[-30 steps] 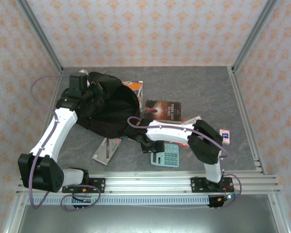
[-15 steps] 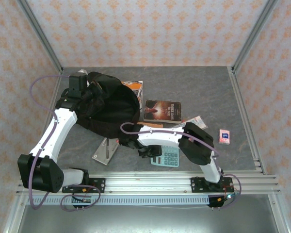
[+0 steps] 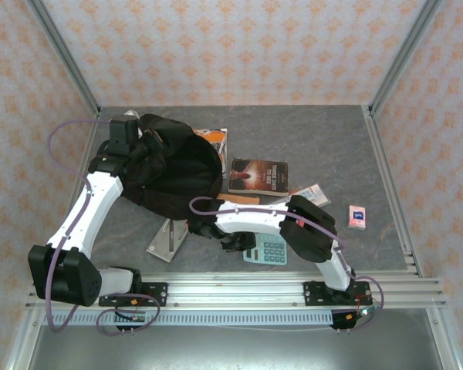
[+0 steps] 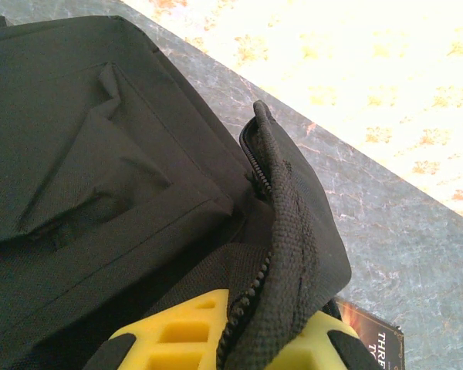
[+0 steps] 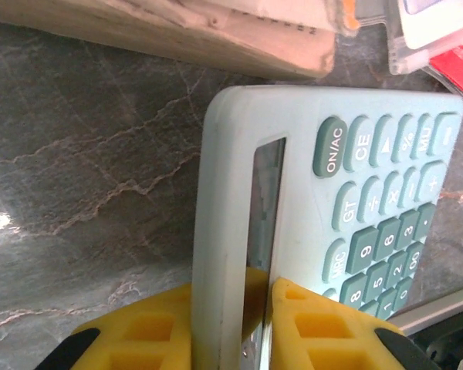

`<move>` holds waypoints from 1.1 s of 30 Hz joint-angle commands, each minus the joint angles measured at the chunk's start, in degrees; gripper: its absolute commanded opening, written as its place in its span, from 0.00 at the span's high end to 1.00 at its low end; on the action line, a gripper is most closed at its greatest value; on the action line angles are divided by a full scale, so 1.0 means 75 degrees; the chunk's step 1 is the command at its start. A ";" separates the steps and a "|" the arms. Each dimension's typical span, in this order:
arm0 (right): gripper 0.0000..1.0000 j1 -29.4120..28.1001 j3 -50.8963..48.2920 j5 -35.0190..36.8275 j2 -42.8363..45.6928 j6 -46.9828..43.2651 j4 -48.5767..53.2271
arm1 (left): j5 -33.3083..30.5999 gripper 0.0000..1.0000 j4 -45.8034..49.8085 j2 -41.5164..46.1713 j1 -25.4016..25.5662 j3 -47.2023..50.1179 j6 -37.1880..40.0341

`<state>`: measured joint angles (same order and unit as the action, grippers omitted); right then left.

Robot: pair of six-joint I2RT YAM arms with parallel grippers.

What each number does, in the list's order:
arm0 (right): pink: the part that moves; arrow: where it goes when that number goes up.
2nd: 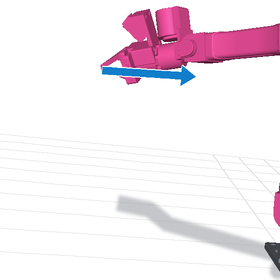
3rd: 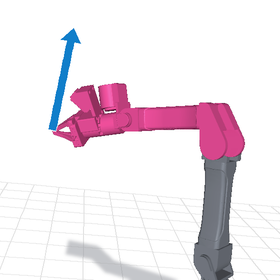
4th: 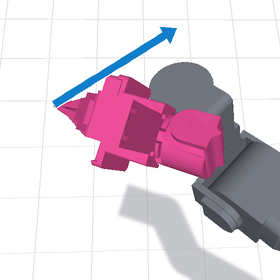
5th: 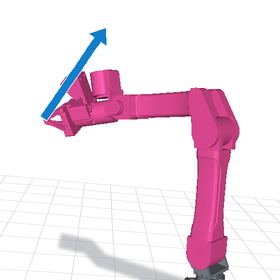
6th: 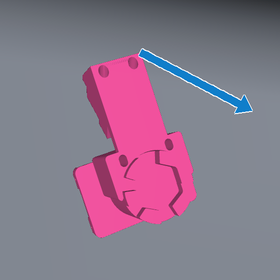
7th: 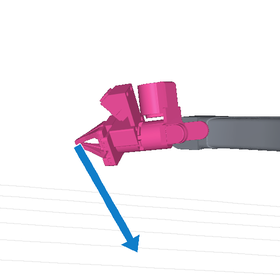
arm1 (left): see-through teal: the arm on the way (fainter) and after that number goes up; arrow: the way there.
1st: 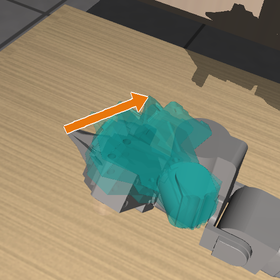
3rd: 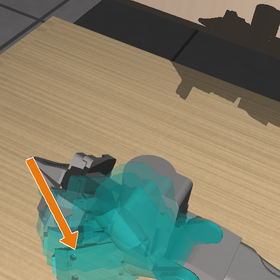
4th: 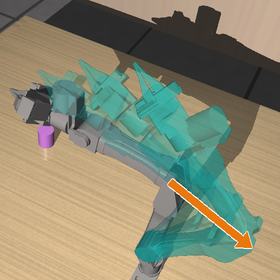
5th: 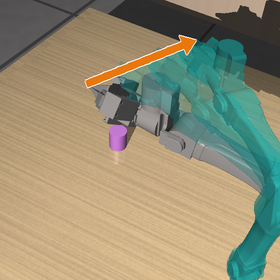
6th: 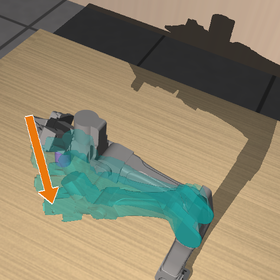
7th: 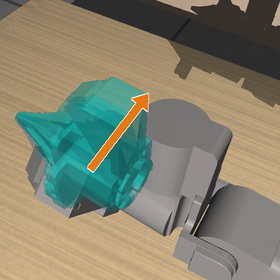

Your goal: Pack the student bag

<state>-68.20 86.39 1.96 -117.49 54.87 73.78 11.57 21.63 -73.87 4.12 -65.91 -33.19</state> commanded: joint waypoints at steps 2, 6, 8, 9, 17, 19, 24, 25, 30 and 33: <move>0.87 0.0038 0.0169 0.0469 0.0152 0.0020 0.0357 | -0.0160 1.00 -0.0270 0.0216 0.0037 0.0046 -0.0087; 0.93 0.0045 0.0346 0.0792 0.0572 0.0042 0.0778 | -0.0147 1.00 -0.0270 0.0198 0.0036 0.0024 -0.0087; 0.95 0.0047 0.0505 0.1016 0.0753 0.0098 0.1163 | -0.0148 1.00 -0.0281 0.0216 0.0036 0.0033 -0.0089; 0.97 0.0045 0.0576 0.1110 0.0838 0.0113 0.1301 | -0.0151 1.00 -0.0282 0.0210 0.0037 0.0020 -0.0088; 1.00 0.0132 0.0761 0.1622 0.1561 0.0260 0.1857 | -0.0108 1.00 -0.0281 0.0182 0.0037 -0.0003 -0.0110; 1.00 0.0227 0.0770 0.1805 0.1765 0.0334 0.1941 | -0.0077 1.00 -0.0291 0.0198 0.0037 -0.0001 -0.0098; 1.00 0.0635 0.0424 0.2002 0.2890 0.0043 0.1490 | 0.0012 1.00 -0.0285 0.0239 0.0048 -0.0046 -0.0075; 1.00 0.0754 0.0309 0.1983 0.3225 -0.0119 0.1238 | 0.0035 1.00 -0.0276 0.0239 0.0047 -0.0076 -0.0075; 1.00 0.1400 -0.0103 0.1782 0.4886 -0.1107 -0.0350 | 0.0296 1.00 -0.0122 0.0095 0.0048 -0.0432 0.0010; 1.00 0.2095 -0.0424 0.1127 0.5787 -0.1875 -0.1744 | 0.0487 1.00 0.0036 -0.0034 0.0048 -0.0773 0.0123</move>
<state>-55.51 85.32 12.14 -78.35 47.70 71.59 13.02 22.74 -74.19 4.12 -67.46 -32.97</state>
